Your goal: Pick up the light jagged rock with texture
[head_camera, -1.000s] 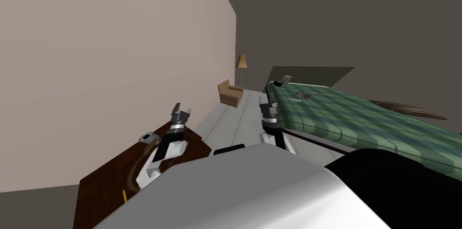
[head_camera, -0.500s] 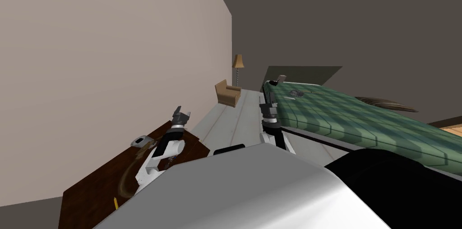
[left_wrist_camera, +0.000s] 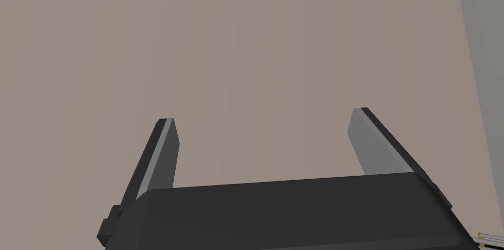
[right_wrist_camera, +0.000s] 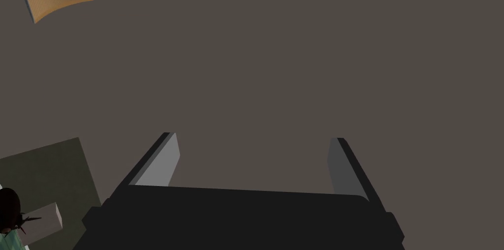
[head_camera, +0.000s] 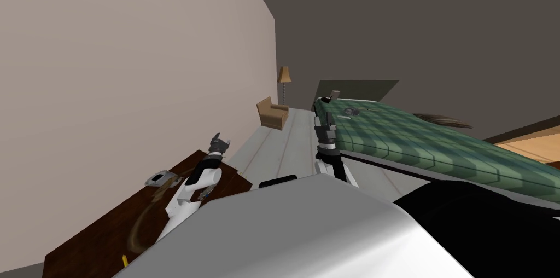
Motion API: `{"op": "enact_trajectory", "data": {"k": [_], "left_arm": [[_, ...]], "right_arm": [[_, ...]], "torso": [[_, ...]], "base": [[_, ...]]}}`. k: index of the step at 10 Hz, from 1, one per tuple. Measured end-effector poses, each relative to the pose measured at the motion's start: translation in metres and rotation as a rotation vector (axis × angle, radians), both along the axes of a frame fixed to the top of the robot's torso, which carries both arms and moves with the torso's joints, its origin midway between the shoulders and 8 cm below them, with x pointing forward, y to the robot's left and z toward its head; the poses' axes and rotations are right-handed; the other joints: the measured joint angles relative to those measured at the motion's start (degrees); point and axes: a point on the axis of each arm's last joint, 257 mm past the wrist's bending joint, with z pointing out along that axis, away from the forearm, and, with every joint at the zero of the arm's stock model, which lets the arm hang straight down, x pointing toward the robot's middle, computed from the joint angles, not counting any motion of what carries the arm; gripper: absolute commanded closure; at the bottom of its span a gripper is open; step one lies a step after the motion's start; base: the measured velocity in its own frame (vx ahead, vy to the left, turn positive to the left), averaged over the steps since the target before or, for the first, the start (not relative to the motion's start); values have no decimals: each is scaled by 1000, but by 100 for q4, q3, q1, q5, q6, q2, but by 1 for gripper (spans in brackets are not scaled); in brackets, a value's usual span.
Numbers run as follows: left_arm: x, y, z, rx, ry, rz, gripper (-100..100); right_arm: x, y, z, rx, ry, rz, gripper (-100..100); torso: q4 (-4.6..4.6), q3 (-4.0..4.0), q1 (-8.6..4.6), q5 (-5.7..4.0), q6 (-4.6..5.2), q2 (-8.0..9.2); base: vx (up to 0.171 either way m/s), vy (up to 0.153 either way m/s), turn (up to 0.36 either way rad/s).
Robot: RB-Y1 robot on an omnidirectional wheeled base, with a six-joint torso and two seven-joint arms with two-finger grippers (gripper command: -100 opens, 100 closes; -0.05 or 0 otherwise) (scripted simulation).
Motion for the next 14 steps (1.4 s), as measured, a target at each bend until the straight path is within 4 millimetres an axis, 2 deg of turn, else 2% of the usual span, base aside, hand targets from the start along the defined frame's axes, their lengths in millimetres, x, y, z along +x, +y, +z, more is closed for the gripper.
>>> {"op": "enact_trajectory", "data": {"k": [2, 8, 14], "left_arm": [[3, 16, -29, -44, 75, 25, -100], [-1, 61, -92, -183, 269, 107, -100], [-17, 86, -144, -303, 419, 172, -100]], "right_arm": [[0, 0, 0, 0, 0, 0, 0], [0, 0, 0, 0, 0, 0, 0], [0, 0, 0, 0, 0, 0, 0]], "torso": [[-1, -1, 3, 1, -1, -2], [-1, -3, 9, 1, -2, -5], [-2, -3, 16, 4, -4, -6]], "base": [[-3, -19, -97], [2, -10, -93], [8, 8, -60]]}}
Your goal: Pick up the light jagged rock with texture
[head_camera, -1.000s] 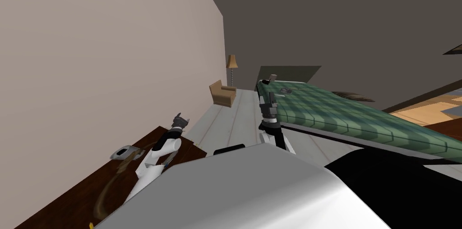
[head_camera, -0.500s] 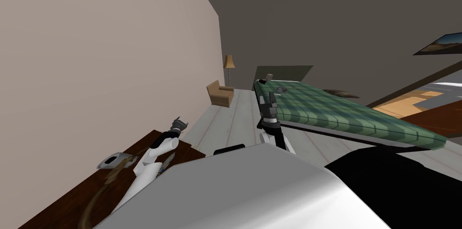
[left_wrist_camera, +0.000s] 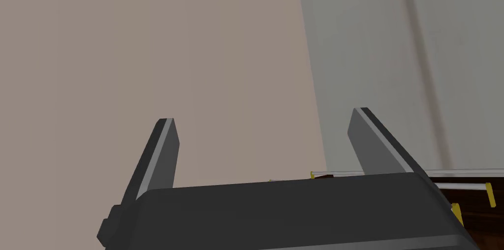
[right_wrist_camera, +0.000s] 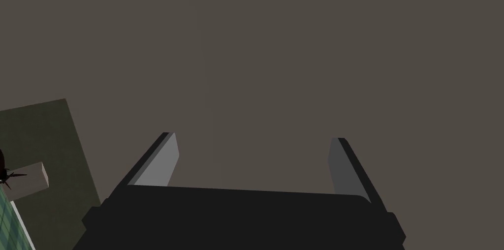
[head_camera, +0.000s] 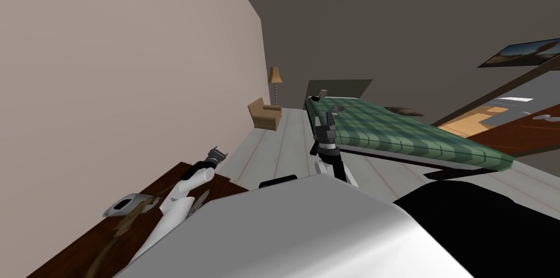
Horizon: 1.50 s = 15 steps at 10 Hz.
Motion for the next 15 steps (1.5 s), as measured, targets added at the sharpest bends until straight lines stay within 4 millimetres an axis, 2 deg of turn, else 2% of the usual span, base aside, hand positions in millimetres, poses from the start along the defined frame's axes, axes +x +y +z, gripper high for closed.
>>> {"op": "enact_trajectory", "data": {"k": [5, 11, 15], "left_arm": [[-16, 28, -42, -116, 125, 81, -100], [-51, 37, -92, -242, 272, 162, -100], [-87, 40, -132, -357, 395, 234, -100]], "right_arm": [[0, 0, 0, 0, 0, 0, 0], [0, 0, 0, 0, 0, 0, 0], [0, 0, 0, 0, 0, 0, 0]], "torso": [[0, 0, 18, 3, 2, -1], [2, 5, 10, 2, -2, 9], [3, 9, 26, 5, -1, 16]], "base": [[9, 39, -106], [-8, 39, -63], [-26, 69, -79]]}}
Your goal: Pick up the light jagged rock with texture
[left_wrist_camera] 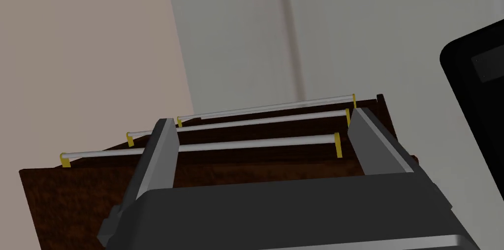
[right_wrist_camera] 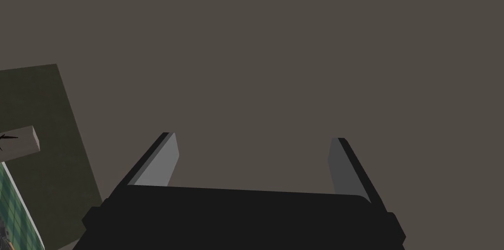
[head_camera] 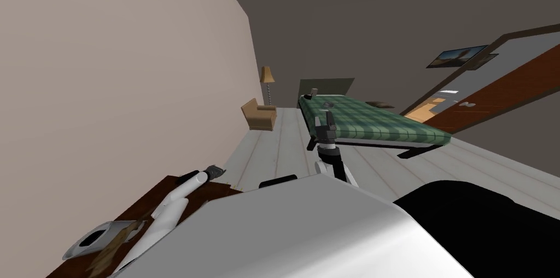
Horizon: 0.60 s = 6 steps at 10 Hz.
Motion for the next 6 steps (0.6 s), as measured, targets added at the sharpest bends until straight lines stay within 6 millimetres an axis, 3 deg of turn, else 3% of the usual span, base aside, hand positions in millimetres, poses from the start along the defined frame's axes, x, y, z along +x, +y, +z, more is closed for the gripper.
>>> {"op": "enact_trajectory", "data": {"k": [6], "left_arm": [[-80, -14, -66, -167, 221, 103, -100]], "right_arm": [[0, 0, 0, 0, 0, 0, 0]], "torso": [[1, 3, 12, 3, -2, 5]], "base": [[-50, 114, -65]]}}
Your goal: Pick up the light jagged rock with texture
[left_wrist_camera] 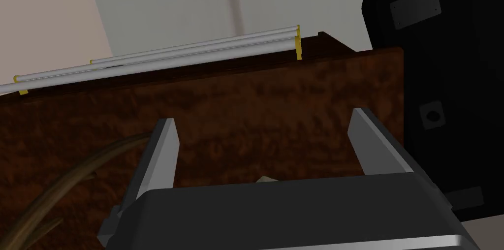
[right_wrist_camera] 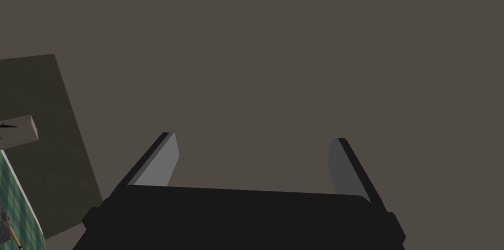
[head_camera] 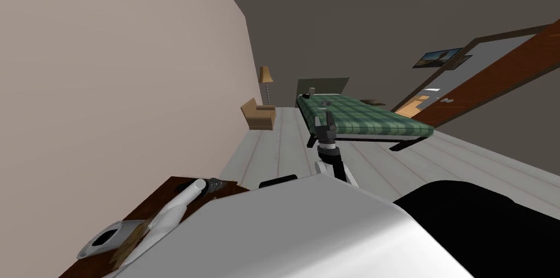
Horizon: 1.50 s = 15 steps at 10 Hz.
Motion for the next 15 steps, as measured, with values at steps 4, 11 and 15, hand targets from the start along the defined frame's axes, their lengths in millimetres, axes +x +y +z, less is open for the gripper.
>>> {"op": "enact_trajectory", "data": {"k": [4, 11, 15], "left_arm": [[-71, -26, -34, -81, 140, 41, -100], [-115, -37, -56, -138, 231, 69, -100], [-120, -49, -65, -140, 235, 67, -100]], "right_arm": [[0, 0, 0, 0, 0, 0, 0], [0, 0, 0, 0, 0, 0, 0], [0, 0, 0, 0, 0, 0, 0]], "torso": [[0, 1, 34, 6, -3, 2], [-3, -10, -27, -6, 0, -18], [-6, -18, -28, -6, 2, -33]], "base": [[-41, 153, -38], [-5, 35, -4], [25, 36, 17]]}}
